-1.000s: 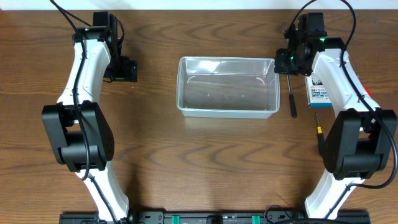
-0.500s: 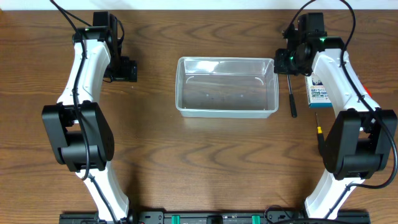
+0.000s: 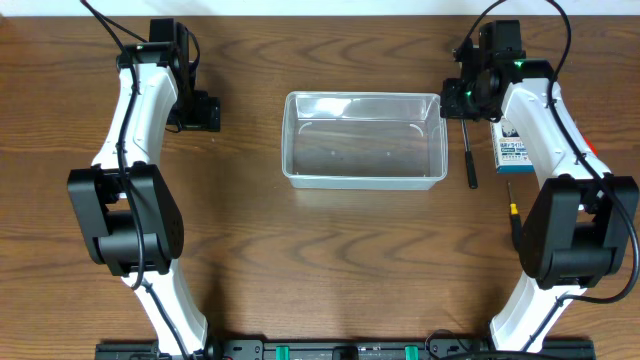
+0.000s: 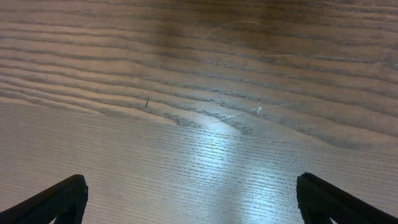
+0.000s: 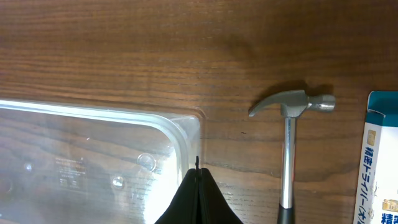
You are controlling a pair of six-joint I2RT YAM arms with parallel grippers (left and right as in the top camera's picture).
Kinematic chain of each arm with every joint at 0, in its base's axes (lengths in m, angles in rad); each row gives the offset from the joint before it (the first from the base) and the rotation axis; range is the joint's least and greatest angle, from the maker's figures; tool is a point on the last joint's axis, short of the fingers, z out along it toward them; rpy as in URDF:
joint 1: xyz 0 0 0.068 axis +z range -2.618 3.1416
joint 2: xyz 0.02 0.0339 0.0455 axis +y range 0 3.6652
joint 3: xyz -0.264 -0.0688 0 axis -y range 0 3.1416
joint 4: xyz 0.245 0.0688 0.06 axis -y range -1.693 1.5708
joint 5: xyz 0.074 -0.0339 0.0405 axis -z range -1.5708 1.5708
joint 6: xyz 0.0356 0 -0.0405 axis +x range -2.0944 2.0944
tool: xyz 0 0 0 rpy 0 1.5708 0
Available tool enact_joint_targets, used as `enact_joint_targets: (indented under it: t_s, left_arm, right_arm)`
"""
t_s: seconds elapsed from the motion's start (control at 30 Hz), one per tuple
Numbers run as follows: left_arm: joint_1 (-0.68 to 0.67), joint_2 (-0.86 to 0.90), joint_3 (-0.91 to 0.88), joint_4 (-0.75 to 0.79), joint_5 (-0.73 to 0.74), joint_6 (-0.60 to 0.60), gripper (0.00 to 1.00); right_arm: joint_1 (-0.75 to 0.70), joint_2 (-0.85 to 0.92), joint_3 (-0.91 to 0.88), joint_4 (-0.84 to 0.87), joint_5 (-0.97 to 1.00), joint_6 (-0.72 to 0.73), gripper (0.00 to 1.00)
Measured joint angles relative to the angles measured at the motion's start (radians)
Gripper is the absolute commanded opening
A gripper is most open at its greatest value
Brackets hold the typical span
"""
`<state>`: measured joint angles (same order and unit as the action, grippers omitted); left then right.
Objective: Pack container
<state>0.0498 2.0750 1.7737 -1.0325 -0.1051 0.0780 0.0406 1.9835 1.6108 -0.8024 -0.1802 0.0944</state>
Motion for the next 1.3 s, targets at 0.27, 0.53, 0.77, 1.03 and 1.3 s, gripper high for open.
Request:
enact_joint_targets:
  t_s: [0.27,0.53,0.77,1.03,1.3]
  left_arm:
    - [0.0,0.0,0.0,0.0,0.0,0.0,0.98]
    - [0.0,0.0,0.0,0.026,0.0,0.0,0.98]
    - [0.0,0.0,0.0,0.095,-0.007,0.0,0.98]
    - [0.02,0.0,0.0,0.158,-0.01,0.0,0.98]
    - [0.089,0.0,0.0,0.159,-0.032,0.0,0.98]
  right_arm:
    - [-0.039,0.001,0.053,-0.062,-0.003,0.003,0.01]
    - [-0.083,0.004,0.32,-0.287,0.056,0.007,0.01]
    - [-0.084,0.003,0.597,-0.594,0.127,0.03,0.01]
    - [-0.098,-0.009,0.758,-0.885,0.216,0.087,0.01]
    - [-0.129,-0.114,0.758,-0.893,0.226,0.107,0.33]
